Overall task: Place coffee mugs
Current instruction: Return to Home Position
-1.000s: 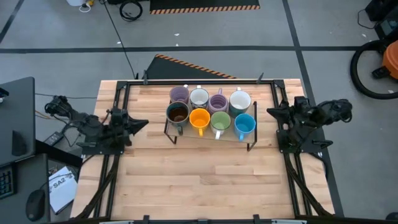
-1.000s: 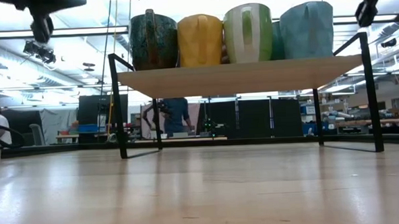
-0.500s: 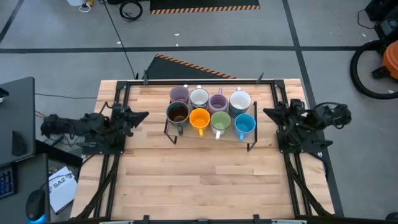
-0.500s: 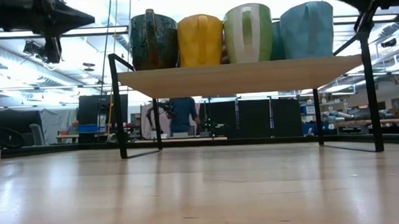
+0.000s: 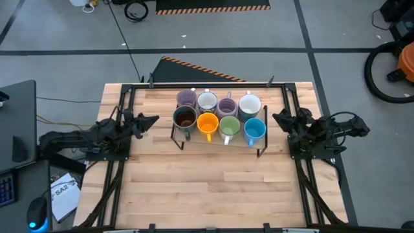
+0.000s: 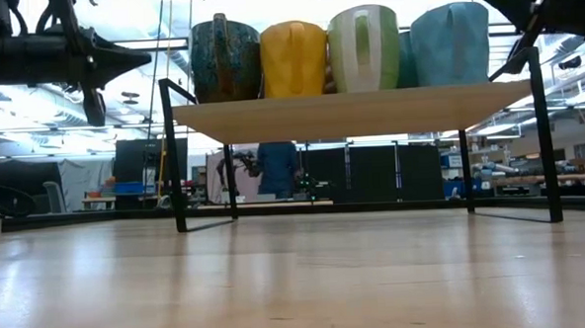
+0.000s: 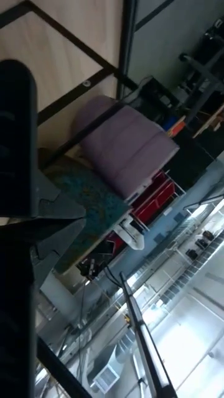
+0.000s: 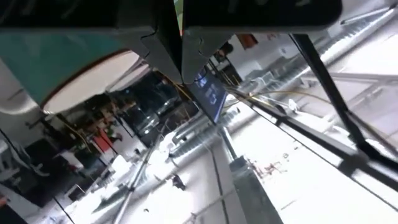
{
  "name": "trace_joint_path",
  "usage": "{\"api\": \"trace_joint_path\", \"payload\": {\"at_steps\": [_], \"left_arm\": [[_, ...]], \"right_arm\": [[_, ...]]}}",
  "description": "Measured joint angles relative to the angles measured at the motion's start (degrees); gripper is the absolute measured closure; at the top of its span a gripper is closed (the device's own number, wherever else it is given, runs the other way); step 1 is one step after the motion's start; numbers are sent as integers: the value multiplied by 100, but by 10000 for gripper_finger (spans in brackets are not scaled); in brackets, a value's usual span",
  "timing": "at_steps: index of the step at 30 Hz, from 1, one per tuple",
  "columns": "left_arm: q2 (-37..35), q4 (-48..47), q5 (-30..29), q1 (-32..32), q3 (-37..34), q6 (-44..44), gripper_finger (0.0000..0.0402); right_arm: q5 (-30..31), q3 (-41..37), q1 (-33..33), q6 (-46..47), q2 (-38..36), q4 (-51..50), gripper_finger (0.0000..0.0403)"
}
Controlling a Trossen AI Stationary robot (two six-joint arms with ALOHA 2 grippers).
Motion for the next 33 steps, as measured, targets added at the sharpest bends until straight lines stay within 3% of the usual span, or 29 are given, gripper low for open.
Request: {"api": "trace_joint_path", "payload": {"at_steps": [13,33], "left_arm": [[11,-85,-380,-191,-97,-225,359],[11,-111,-380,-191,-95,-214,354]], "right_arm": [[436,-6,2,-285,4,-28,385],[450,-6,2,-284,7,-32,386]]}}
